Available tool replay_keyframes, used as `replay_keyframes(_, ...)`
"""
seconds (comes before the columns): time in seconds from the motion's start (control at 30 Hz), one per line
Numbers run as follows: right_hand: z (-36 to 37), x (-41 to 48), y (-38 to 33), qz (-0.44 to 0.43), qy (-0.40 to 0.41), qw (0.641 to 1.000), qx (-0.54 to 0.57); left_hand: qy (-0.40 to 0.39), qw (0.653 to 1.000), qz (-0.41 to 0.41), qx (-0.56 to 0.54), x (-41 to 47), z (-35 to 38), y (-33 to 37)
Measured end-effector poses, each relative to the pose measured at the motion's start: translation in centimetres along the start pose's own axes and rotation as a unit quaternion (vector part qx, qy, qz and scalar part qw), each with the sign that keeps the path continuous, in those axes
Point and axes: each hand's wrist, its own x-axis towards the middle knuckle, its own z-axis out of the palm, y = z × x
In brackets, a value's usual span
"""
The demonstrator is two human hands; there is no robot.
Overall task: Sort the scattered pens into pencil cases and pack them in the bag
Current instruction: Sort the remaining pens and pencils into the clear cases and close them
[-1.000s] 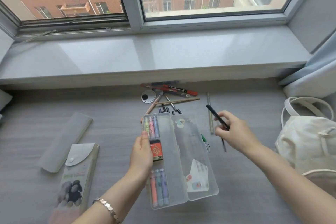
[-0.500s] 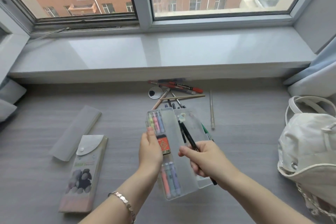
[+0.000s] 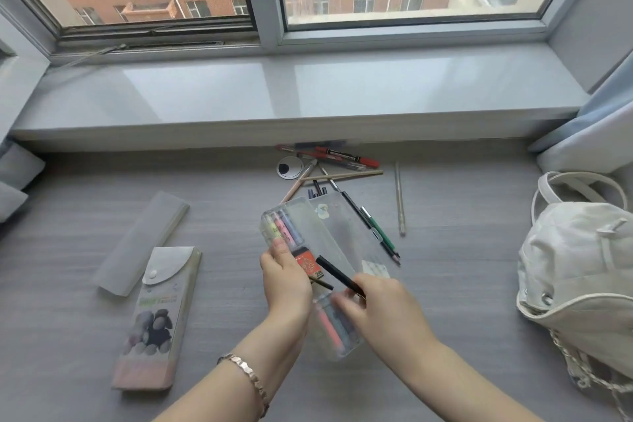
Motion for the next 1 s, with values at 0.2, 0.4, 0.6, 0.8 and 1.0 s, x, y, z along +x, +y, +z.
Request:
replay_keyframes(0.2, -0.7, 0.7, -0.6, 0.040, 0.022, 0.998, -0.032, -0.013, 0.999, 0.033, -0.011, -0.5, -0.1, 0.1)
replay_keyframes(0.4, -1.0, 1.4, 0.3, 0.021, 0.016, 0.996, -0.082, -0.020, 0.999, 0.032, -0.018, -0.2, -0.6, -0.3)
replay_keyframes(0.6, 0.3, 0.9, 1.4, -0.022, 0.035, 0.999, -0.021, -0.027, 0.999, 0.024, -0.022, -0.4, -0.5, -0.2)
replay_keyframes(0.8, -0.5, 1.5, 4.2, 0.042, 0.120, 0.988, 0.089, -0.020, 1.000, 0.010, -0.019, 0.5, -1.1, -0.8)
replay_keyframes(1.0, -1.5, 3.0, 8.5, 0.170, 0.046, 0.980, -0.094, -0.010, 1.000, 0.027, -0.001, 1.1, -1.5, -1.0)
